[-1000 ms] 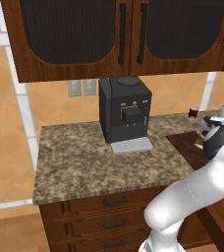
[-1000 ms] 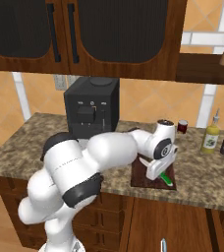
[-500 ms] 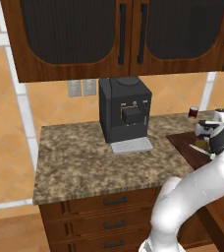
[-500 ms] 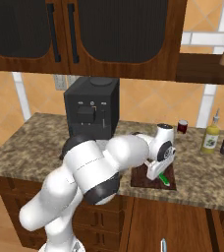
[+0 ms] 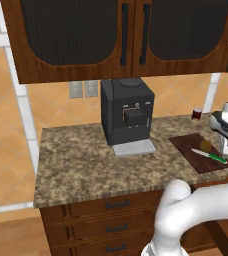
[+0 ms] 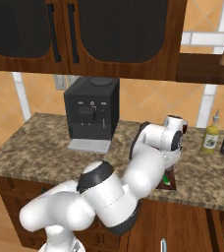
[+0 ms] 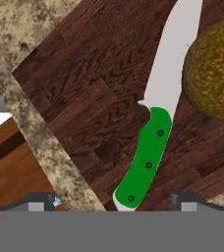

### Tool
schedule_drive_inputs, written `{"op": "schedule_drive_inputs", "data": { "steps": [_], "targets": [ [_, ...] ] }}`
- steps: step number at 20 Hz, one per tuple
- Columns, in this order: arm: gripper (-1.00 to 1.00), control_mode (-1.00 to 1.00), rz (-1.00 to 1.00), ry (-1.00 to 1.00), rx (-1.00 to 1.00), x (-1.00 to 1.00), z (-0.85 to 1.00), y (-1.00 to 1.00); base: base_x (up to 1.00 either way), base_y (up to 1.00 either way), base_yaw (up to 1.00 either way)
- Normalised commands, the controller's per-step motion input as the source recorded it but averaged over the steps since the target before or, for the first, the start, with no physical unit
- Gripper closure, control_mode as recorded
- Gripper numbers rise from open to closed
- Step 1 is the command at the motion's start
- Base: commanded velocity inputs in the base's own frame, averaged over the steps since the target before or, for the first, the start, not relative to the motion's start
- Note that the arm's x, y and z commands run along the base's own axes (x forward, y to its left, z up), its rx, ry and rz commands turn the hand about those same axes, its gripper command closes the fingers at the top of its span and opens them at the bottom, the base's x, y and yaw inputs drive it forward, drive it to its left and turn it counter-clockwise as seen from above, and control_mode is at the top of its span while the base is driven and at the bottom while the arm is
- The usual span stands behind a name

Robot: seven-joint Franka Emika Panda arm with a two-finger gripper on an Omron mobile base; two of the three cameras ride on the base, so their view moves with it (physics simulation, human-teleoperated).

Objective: Place the appropriate cutting tool for cutting the avocado skin on the cutting board.

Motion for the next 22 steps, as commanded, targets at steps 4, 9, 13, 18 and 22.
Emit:
{"op": "schedule_drive_inputs", "data": {
  "steps": [4, 9, 13, 18, 22],
  "targets": [
    [-1.00, -1.00, 0.00, -0.01, 0.00, -0.99, 0.55, 0.26, 0.00, 0.00, 0.00],
    [-1.00, -1.00, 0.05, 0.00, 0.00, -0.87, 0.42, 0.67, 0.00, 0.00, 0.00],
    [-1.00, -1.00, 0.08, -0.03, 0.00, -0.73, 0.36, 0.81, 0.00, 0.00, 0.00],
    [-1.00, -1.00, 0.09, -0.06, 0.00, -0.65, 0.22, 0.84, 0.00, 0.00, 0.00],
    [-1.00, -1.00, 0.10, -0.05, 0.00, -0.58, 0.29, 0.85, 0.00, 0.00, 0.00]
  ]
}}
